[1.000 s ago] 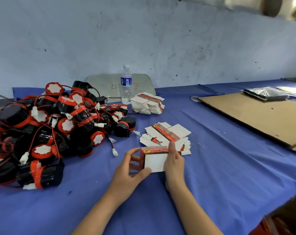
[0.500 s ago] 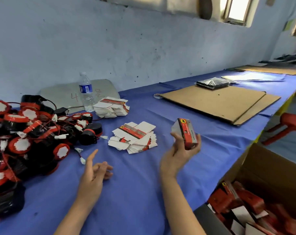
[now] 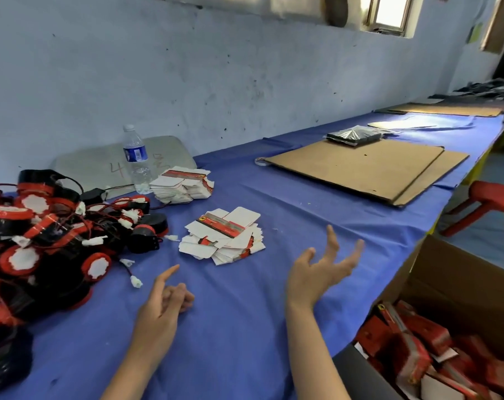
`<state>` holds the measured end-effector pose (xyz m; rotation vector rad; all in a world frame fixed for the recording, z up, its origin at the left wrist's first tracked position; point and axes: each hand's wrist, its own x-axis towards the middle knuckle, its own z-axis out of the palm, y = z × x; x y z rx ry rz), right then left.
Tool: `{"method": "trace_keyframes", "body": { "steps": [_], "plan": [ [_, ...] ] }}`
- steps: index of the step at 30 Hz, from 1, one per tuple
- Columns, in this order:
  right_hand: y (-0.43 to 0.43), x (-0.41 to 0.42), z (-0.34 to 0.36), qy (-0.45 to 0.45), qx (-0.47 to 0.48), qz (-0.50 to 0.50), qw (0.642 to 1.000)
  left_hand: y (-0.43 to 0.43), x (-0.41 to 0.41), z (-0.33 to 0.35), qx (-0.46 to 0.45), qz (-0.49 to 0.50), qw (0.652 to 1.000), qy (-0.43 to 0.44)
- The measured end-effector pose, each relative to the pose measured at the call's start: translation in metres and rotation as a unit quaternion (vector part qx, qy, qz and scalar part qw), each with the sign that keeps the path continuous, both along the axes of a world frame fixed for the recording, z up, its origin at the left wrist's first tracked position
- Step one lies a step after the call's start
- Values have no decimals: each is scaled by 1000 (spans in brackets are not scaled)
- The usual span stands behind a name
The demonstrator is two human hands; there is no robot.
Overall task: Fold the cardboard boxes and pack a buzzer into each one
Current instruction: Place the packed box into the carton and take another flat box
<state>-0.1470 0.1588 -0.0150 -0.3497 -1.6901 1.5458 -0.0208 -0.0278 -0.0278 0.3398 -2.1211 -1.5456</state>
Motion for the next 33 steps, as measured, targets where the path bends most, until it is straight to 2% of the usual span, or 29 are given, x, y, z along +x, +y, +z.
{"method": "trace_keyframes", "body": {
  "steps": [2,5,7,11,14,15,20,30,32,33],
  "plan": [
    [-9,-3,-1,-100,113,87,985,2,1,1,-8,2,1000,-7],
    [-31,-8,2,-229,249,262,904,4,2,3,-9,3,1000,-13],
    [-50,-17,6,-242,293,316,869,2,1,2,-12,5,1000,-19],
    [-87,-31,5,-194,416,336,822,3,1,0,-32,10,999,-30],
    [-103,-34,-14,-170,504,362,765,3,2,-1,-38,7,998,-39],
    [-105,-35,-17,-173,518,357,757,2,2,-1,-42,8,998,-41],
    [-101,-35,-17,-150,529,296,781,3,1,0,-60,11,997,-46],
    [-100,-24,-8,-89,547,300,776,3,1,-1,-90,14,994,-56],
    [-97,-23,-3,-52,527,292,796,3,1,0,-94,14,994,-52],
    [-96,-23,1,-8,505,267,821,3,1,0,-97,13,994,-50]
  ]
}}
